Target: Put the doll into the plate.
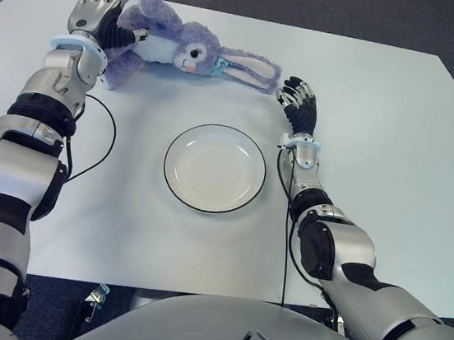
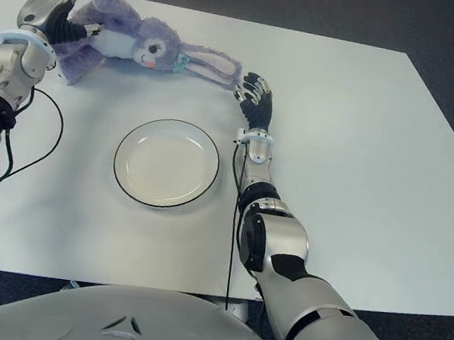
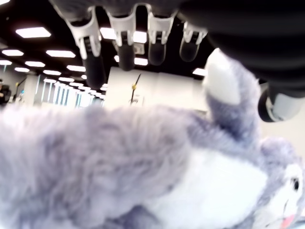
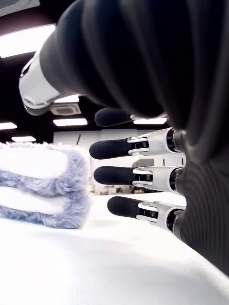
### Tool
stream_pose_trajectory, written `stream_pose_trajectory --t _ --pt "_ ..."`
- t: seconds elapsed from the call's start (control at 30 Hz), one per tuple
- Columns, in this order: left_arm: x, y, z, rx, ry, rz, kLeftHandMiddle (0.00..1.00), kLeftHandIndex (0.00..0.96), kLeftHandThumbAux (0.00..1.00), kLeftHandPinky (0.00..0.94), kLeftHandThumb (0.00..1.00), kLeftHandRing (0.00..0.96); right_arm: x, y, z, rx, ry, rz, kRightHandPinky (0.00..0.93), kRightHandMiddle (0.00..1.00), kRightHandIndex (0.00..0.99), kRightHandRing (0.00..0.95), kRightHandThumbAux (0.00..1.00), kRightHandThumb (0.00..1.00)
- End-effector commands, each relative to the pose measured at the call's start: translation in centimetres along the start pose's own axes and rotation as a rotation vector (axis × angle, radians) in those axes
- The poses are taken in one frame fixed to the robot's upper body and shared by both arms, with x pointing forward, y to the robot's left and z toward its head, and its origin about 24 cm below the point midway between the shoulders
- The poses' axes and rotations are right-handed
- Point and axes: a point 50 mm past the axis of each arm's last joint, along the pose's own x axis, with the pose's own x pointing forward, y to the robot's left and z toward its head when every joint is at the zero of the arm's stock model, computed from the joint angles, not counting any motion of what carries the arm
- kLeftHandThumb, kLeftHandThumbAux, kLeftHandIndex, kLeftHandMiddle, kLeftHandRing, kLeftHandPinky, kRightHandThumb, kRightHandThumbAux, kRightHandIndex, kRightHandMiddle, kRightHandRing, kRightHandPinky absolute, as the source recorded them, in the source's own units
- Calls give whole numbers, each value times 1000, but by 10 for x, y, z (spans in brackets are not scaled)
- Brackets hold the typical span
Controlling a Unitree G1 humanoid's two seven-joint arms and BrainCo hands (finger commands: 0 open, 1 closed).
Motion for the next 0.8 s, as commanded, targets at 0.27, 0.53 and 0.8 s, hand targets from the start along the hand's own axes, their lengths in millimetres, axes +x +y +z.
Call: stream_pose_trajectory --t 0.27,0.53,0.8 --pt "0 -16 0 23 38 -108 75 73 286 207 290 99 -79 -14 -95 -7 424 -52 242 271 224 250 801 370" --pt "0 -19 -2 55 56 -131 65 65 276 163 266 92 -78 -15 -95 -3 423 -55 235 266 216 244 800 378" --pt "-2 -25 -4 74 67 -161 68 64 291 147 290 92 -78 -17 -95 -13 416 -55 249 273 218 255 815 364"
